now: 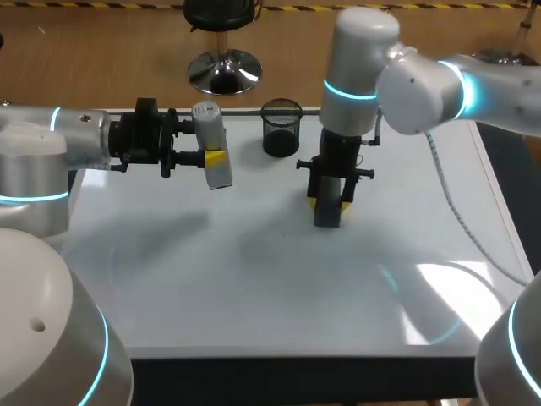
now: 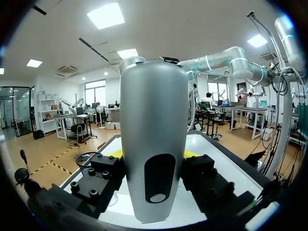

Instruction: Pick up the inspection probe, press it on each red-marked spot on the whiteboard one by one, put down the probe, pick up the eraser, and wipe off all the red marks.

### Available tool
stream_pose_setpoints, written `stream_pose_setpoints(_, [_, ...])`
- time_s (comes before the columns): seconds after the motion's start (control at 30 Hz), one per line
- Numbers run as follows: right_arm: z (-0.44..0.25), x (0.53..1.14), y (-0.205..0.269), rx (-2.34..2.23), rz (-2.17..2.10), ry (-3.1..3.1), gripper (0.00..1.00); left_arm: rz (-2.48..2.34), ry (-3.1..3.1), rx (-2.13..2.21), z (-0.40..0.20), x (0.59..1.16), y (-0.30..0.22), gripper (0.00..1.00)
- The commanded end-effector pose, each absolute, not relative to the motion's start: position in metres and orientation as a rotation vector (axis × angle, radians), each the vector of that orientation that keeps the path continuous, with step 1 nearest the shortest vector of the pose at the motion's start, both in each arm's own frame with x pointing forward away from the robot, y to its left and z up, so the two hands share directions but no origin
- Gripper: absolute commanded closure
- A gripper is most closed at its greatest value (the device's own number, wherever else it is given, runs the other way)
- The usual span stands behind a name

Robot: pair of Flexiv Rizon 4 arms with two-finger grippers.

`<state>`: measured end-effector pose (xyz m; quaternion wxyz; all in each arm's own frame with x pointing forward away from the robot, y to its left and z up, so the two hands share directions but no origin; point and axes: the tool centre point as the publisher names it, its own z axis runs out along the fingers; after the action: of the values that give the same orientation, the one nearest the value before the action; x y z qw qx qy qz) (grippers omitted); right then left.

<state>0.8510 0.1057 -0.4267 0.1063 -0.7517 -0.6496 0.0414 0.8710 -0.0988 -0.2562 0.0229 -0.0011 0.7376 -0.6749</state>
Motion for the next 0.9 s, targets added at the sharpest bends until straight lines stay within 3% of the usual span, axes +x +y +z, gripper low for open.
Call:
stream_pose_setpoints(0.03, [-0.441,0.857,0.088,-2.223,0.134,-1.890,1.00,-2.088,2.279,-0.005,-0.255,0.870,-0.099,1.00])
stream_pose_setpoints(0.5, [-0.435,0.870,0.051,-2.348,0.169,-1.824,1.00,-2.088,2.279,-0.005,-0.255,0.870,-0.099,1.00])
stream_pose_setpoints(0.9, [-0.396,0.867,0.069,-2.356,0.088,-1.911,1.00,-2.088,2.279,-0.005,-0.255,0.870,-0.099,1.00])
